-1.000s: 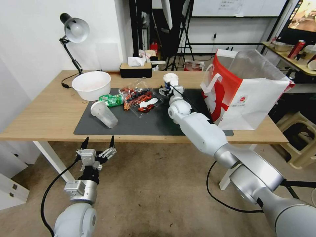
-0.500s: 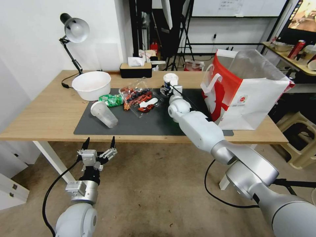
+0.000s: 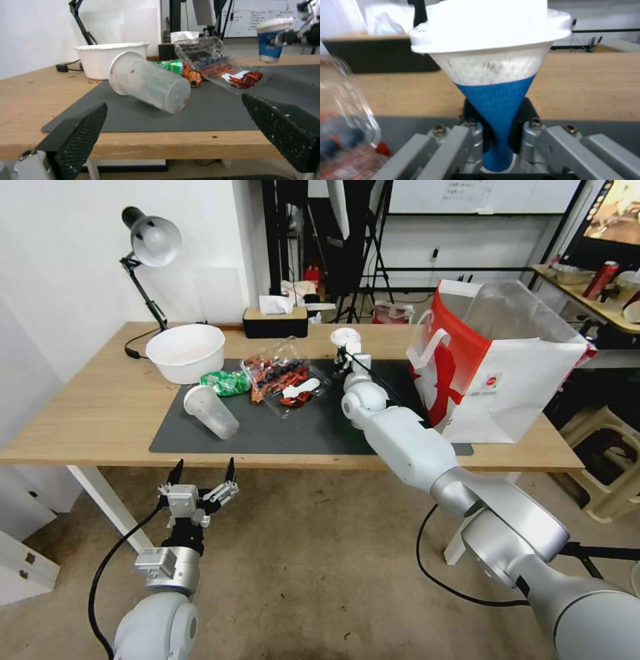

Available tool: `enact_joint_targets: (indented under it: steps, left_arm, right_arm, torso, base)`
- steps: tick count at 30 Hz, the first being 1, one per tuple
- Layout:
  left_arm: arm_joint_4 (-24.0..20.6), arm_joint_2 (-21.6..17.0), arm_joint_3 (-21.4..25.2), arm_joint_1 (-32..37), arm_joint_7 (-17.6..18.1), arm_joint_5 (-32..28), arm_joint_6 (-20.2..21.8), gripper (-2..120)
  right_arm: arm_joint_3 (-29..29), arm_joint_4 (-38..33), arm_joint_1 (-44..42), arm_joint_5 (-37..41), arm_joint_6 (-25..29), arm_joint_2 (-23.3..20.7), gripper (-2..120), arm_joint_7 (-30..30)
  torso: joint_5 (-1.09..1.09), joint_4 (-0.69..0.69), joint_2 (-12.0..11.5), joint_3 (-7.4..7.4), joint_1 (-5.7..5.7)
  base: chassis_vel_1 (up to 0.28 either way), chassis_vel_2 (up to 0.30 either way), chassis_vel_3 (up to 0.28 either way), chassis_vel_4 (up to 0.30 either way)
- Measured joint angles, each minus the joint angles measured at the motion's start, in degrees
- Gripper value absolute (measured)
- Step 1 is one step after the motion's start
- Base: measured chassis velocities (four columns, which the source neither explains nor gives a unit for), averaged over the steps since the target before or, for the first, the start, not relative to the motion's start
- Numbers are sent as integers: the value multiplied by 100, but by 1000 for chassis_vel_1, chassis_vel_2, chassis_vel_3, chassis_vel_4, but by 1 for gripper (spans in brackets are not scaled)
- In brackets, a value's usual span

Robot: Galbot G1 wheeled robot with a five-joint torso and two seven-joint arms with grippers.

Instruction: Pick up the trash from the table and place it into the takeout bag.

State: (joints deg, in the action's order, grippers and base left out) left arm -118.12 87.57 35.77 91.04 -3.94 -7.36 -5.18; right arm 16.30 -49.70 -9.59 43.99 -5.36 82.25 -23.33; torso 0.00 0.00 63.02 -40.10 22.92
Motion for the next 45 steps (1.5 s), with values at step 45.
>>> enact_joint_targets:
  steps: [45]
  left_arm:
    - [-196, 99, -86, 189, -110, 260, -47, 100]
  right_arm:
    - [-4383, -5923, -2067, 2780, -884, -1266, 0, -2710]
  torso:
    - [0, 0, 0, 0, 0]
  base:
    - [0, 0, 0, 0]
